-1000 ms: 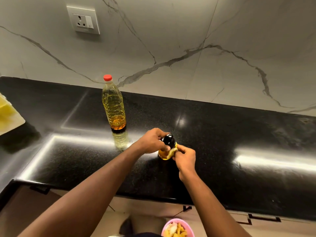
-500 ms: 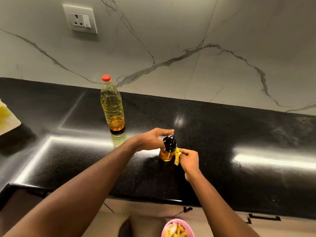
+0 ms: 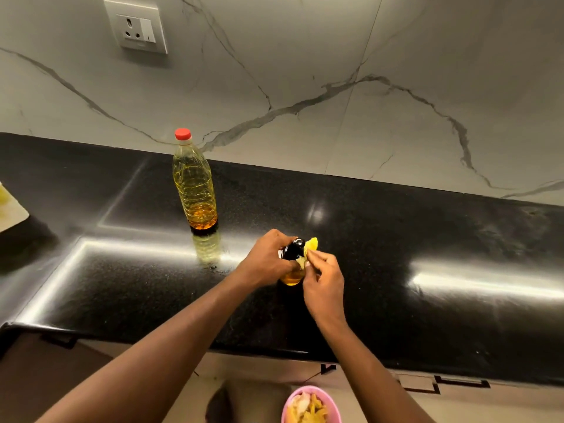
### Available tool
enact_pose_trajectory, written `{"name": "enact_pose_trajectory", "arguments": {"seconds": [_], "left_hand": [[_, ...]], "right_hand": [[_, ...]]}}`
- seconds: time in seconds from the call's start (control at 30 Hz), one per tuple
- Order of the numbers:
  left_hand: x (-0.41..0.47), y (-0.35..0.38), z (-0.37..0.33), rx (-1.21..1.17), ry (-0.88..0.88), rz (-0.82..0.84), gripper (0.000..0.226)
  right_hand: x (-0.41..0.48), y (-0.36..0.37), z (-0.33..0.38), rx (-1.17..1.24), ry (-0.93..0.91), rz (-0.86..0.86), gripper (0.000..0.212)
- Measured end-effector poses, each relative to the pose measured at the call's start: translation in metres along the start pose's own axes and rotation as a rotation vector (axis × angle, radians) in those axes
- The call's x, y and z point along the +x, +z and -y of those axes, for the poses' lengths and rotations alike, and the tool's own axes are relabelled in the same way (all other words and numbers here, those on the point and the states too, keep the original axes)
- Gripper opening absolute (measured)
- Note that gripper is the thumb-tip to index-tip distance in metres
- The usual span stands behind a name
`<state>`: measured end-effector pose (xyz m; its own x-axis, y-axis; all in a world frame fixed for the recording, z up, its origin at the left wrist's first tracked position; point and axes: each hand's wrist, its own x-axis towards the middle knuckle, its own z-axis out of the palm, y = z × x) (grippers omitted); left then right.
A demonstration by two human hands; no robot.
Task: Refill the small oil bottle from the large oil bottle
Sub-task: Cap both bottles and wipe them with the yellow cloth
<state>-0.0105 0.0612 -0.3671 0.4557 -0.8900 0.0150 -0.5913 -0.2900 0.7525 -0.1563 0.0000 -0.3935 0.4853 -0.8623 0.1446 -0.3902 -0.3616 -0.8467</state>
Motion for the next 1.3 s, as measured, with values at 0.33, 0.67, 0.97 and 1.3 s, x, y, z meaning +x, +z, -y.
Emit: {"name": "enact_pose_trajectory", "arguments": {"seconds": [0.33, 0.67, 0.97, 1.3], "left_hand": [[-0.005, -0.008, -0.015, -0.056, -0.049, 0.001, 0.028], [-0.006, -0.01, -0.019, -0.033, -0.089, 0.002, 0.03], [-0.012, -0.01, -0.027, -0.035, -0.092, -0.011, 0.026], [-0.016, -0.015, -0.027, -0.057, -0.089, -0.002, 0.027]], "right_hand": [[0.066, -0.01, 0.013, -0.139, 0.021, 0.263, 0.037], [0.008, -0.01, -0.013, -0.127, -0.186, 0.053, 0.027], [0.064, 0.004, -0.021, 0.018, 0.234, 0.293, 0.038], [0.017, 0.011, -0.028, -0.098, 0.272, 0.349, 0.022]]}}
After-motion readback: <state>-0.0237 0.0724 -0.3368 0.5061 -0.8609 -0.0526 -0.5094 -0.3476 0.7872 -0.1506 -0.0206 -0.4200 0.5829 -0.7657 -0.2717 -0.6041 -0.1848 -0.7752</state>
